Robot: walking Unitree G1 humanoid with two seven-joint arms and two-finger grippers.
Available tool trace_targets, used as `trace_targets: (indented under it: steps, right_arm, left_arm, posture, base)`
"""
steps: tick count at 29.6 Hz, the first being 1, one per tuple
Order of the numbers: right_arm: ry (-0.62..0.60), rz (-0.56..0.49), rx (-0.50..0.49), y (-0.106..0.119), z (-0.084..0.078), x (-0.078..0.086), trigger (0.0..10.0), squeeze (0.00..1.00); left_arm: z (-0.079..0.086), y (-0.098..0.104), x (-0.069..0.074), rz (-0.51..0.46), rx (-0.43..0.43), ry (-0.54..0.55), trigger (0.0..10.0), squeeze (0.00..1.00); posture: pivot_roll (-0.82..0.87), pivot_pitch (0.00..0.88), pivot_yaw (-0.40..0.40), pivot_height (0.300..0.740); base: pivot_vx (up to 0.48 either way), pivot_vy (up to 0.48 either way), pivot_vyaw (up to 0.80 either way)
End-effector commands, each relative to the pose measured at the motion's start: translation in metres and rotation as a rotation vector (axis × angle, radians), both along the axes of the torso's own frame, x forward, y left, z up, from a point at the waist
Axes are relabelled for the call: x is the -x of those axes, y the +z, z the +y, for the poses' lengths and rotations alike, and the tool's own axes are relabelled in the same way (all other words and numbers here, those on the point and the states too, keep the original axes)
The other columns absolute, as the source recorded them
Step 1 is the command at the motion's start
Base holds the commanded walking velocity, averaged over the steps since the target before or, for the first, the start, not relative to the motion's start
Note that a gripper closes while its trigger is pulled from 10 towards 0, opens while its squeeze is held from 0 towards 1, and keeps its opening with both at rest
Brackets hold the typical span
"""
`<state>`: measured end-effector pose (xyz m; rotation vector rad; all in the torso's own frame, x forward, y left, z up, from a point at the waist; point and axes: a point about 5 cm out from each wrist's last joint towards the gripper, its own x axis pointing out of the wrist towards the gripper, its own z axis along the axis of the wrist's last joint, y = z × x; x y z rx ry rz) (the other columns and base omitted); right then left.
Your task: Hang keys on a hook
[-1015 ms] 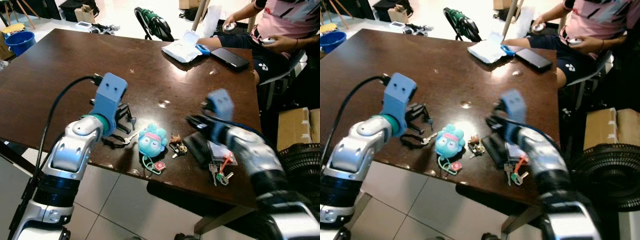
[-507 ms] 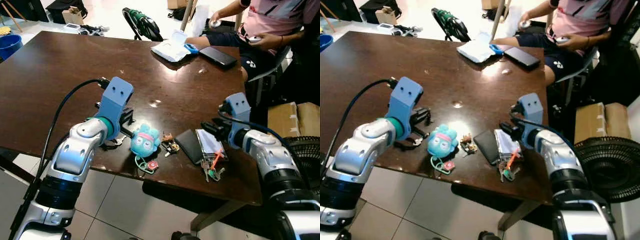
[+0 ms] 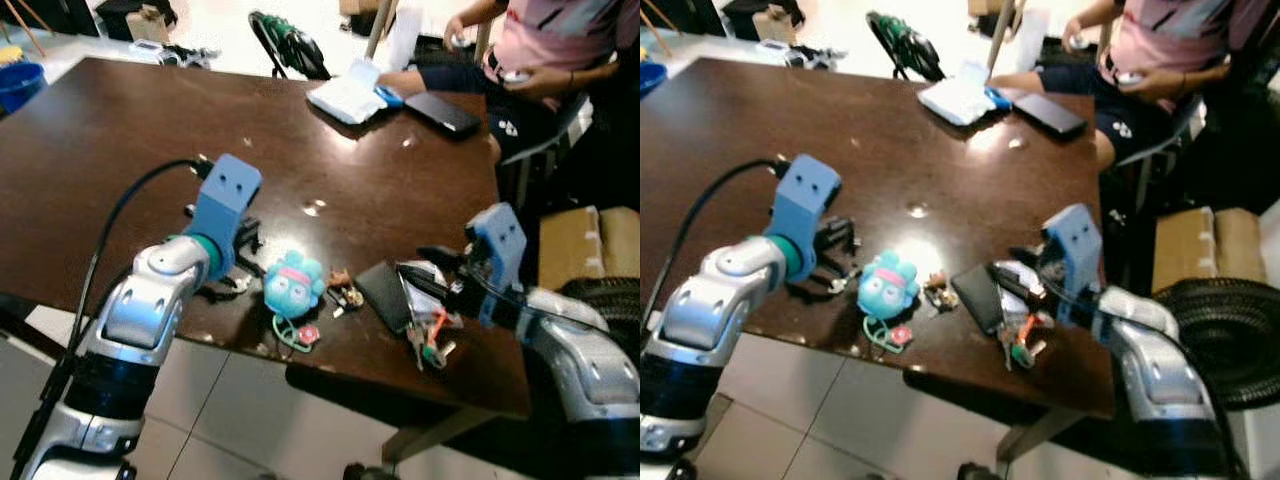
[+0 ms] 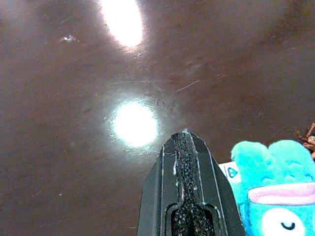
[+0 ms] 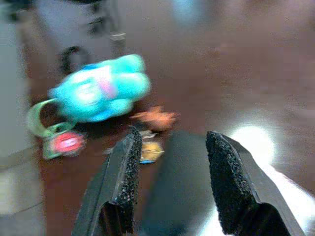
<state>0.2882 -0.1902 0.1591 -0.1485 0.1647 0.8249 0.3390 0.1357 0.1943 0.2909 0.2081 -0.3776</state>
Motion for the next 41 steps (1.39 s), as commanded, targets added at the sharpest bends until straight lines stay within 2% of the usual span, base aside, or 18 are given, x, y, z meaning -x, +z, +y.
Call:
trace_targets:
  steps: [1, 6, 7, 8, 11, 12, 15, 16, 18, 19, 20, 23, 24, 27, 29, 34, 35, 41]
  right_arm:
    - [0.025, 0.027, 0.023, -0.007, 0.004, 0.004, 10.0, 0.00]
    - [0.017, 0.060, 0.046, -0.016, 0.002, 0.006, 10.0, 0.00]
    - [0.005, 0.095, 0.087, -0.028, -0.001, 0.011, 10.0, 0.00]
    - [-0.063, 0.137, 0.130, -0.040, -0.015, 0.016, 10.0, 0.00]
    - [-0.110, 0.163, 0.157, -0.046, -0.025, 0.020, 10.0, 0.00]
    - [-0.172, 0.177, 0.184, -0.051, -0.037, 0.021, 10.0, 0.00]
    - [-0.172, 0.177, 0.184, -0.051, -0.037, 0.021, 10.0, 0.00]
    - [-0.266, 0.158, 0.201, -0.049, -0.050, 0.008, 10.0, 0.00]
    - [-0.266, 0.158, 0.201, -0.049, -0.050, 0.008, 10.0, 0.00]
    - [-0.270, 0.130, 0.178, -0.042, -0.046, -0.002, 10.0, 0.00]
    - [-0.270, 0.130, 0.178, -0.042, -0.046, -0.002, 10.0, 0.00]
    - [-0.178, 0.064, 0.067, -0.018, -0.016, -0.023, 10.0, 0.00]
    - [-0.178, 0.064, 0.067, -0.018, -0.016, -0.023, 10.0, 0.00]
    - [-0.036, 0.042, 0.018, -0.007, 0.011, -0.020, 10.0, 0.00]
    - [-0.036, 0.042, 0.018, -0.007, 0.011, -0.020, 10.0, 0.00]
    - [0.020, 0.043, 0.025, -0.007, 0.025, -0.016, 10.0, 0.00]
    - [0.069, 0.052, 0.074, -0.012, 0.038, -0.015, 10.0, 0.00]
    - [0.104, 0.082, 0.142, -0.022, 0.035, -0.009, 10.0, 0.00]
  left_arm:
    - [0.003, -0.005, 0.000, 0.016, -0.015, 0.008, 10.0, 0.00]
    - [0.004, -0.005, 0.000, 0.017, -0.016, 0.014, 10.0, 0.00]
    - [0.006, -0.006, 0.001, 0.019, -0.017, 0.018, 10.0, 0.00]
    - [0.008, -0.007, 0.002, 0.023, -0.018, 0.022, 10.0, 0.00]
    - [0.009, -0.008, 0.002, 0.025, -0.018, 0.024, 10.0, 0.00]
    - [0.009, -0.008, 0.002, 0.027, -0.018, 0.025, 10.0, 0.00]
    - [0.009, -0.008, 0.002, 0.027, -0.018, 0.025, 10.0, 0.00]
    - [0.008, -0.009, 0.001, 0.029, -0.017, 0.023, 10.0, 0.00]
    - [0.008, -0.009, 0.001, 0.029, -0.017, 0.023, 10.0, 0.00]
    - [0.007, -0.009, 0.001, 0.029, -0.016, 0.022, 10.0, 0.00]
    - [0.007, -0.009, 0.001, 0.029, -0.016, 0.022, 10.0, 0.00]
    - [0.009, -0.009, 0.002, 0.030, -0.017, 0.029, 10.0, 0.00]
    - [0.009, -0.009, 0.002, 0.030, -0.017, 0.029, 10.0, 0.00]
    - [0.010, -0.009, 0.003, 0.031, -0.018, 0.038, 10.0, 0.00]
    - [0.010, -0.009, 0.003, 0.031, -0.018, 0.038, 10.0, 0.00]
    - [0.010, -0.010, 0.004, 0.034, -0.017, 0.037, 10.0, 0.00]
    - [0.007, -0.009, 0.004, 0.034, -0.014, 0.031, 10.0, 0.00]
    - [0.007, -0.008, 0.005, 0.031, -0.007, 0.029, 10.0, 0.00]
  posture:
    - [0.05, 0.048, 0.112, 0.740]
    - [0.06, 0.048, 0.111, 0.740]
    - [0.05, 0.048, 0.108, 0.740]
    - [0.04, 0.048, 0.111, 0.740]
    - [0.04, 0.048, 0.111, 0.740]
    - [0.04, 0.045, 0.116, 0.740]
    - [0.04, 0.045, 0.116, 0.740]
    - [0.04, 0.040, 0.121, 0.740]
    - [0.04, 0.040, 0.121, 0.740]
    - [0.05, 0.036, 0.119, 0.740]
    - [0.05, 0.036, 0.119, 0.740]
    - [0.06, 0.039, 0.115, 0.740]
    - [0.06, 0.039, 0.115, 0.740]
    - [0.07, 0.044, 0.111, 0.740]
    - [0.07, 0.044, 0.111, 0.740]
    - [0.06, 0.050, 0.116, 0.740]
    - [0.07, 0.053, 0.105, 0.740]
    - [0.06, 0.062, 0.099, 0.740]
  base:
    - [0.000, 0.000, 0.00]
    - [0.000, 0.000, 0.00]
    - [0.000, 0.000, 0.00]
    - [0.000, 0.000, 0.00]
    - [0.000, 0.000, 0.00]
    - [0.000, 0.000, 0.00]
    - [0.000, 0.000, 0.00]
    - [0.000, 0.000, 0.00]
    - [0.000, 0.000, 0.00]
    - [0.000, 0.000, 0.00]
    - [0.000, 0.000, 0.00]
    - [0.000, 0.000, 0.00]
    - [0.000, 0.000, 0.00]
    - [0.000, 0.000, 0.00]
    - [0.000, 0.000, 0.00]
    - [0.000, 0.000, 0.00]
    - [0.000, 0.000, 0.00]
    - [0.000, 0.000, 0.00]
